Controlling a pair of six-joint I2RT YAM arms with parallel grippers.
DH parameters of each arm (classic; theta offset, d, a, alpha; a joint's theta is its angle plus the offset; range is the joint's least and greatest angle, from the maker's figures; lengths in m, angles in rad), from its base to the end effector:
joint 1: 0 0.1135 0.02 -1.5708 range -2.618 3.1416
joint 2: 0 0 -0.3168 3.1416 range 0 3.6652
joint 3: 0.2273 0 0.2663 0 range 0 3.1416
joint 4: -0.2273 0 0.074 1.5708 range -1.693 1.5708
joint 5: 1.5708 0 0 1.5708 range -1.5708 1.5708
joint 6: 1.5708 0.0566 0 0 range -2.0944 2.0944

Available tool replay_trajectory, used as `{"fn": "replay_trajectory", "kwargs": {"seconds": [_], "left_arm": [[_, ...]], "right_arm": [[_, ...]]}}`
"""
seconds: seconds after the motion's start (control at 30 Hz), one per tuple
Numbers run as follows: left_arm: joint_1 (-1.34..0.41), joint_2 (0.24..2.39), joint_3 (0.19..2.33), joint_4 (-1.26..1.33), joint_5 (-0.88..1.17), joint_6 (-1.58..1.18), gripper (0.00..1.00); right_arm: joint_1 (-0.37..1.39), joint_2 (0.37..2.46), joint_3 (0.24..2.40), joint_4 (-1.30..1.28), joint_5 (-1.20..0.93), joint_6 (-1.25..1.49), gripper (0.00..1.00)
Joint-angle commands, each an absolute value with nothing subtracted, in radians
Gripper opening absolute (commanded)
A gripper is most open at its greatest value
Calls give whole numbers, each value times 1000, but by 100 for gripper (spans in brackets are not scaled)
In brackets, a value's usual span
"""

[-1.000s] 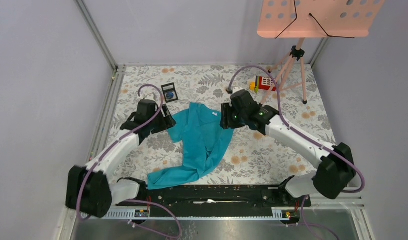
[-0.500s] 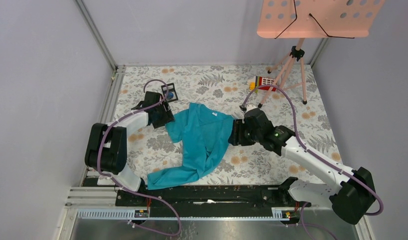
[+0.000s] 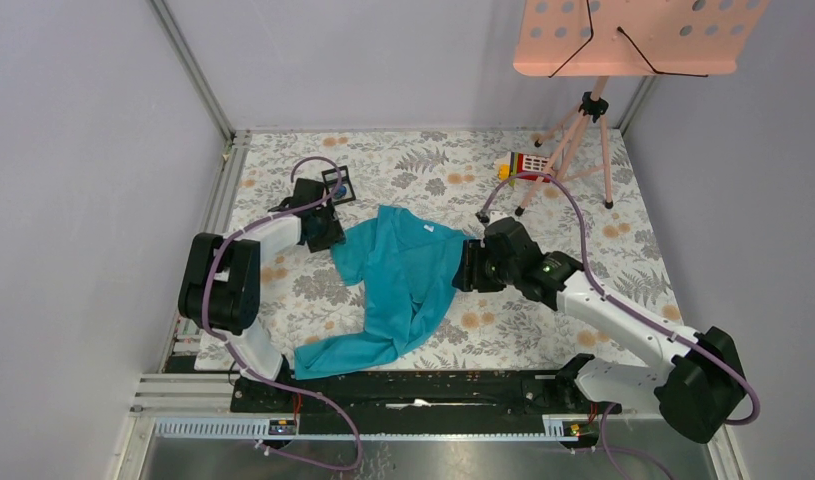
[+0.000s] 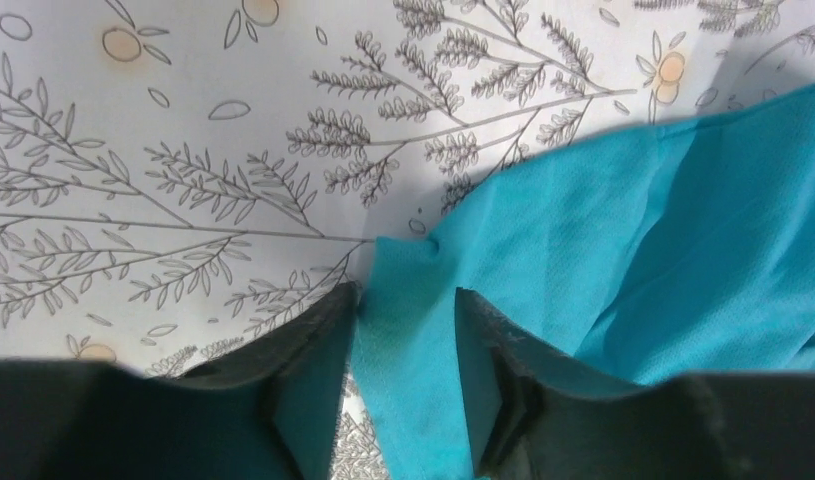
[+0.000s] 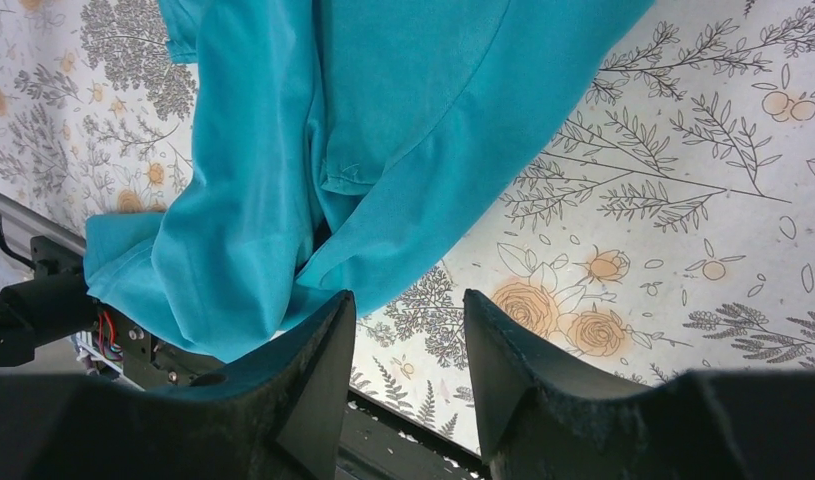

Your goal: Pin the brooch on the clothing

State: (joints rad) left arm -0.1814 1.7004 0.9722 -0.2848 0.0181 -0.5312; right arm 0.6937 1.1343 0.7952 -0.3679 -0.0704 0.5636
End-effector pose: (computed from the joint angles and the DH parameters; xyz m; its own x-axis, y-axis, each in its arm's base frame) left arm 0.3575 -0.0666 0.1890 -0.8157 -0.3653 -0.4486 -0.2591 0.9240 -0.2814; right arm 0.1896 0.1628 0.2861 -0.7849 0.0404 -0.6183 -0.3071 0.8413 0.4448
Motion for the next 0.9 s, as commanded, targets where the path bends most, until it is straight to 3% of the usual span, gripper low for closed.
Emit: {"fn": "replay_trajectory", "kwargs": {"seconds": [0.0, 0.17, 0.43, 0.57, 0.87], "left_arm": [[-174, 1728, 1026, -270, -13, -502, 35], [-172, 1716, 1043, -291, 15, -491, 0], [-67, 1492, 885, -194, -90, -560, 0], [-17, 1406, 820, -169, -116, -570, 0], [-1, 1400, 825, -176, -70, -561, 0]], "right_arm": [[696, 1180, 815, -330, -74, 562, 50], [705, 1299, 918, -336, -71, 561, 46], [725, 1534, 1105, -354, -7, 563, 47], [756, 1659, 1241, -398, 64, 554, 42], [867, 1902, 1489, -461, 138, 533, 42]]}}
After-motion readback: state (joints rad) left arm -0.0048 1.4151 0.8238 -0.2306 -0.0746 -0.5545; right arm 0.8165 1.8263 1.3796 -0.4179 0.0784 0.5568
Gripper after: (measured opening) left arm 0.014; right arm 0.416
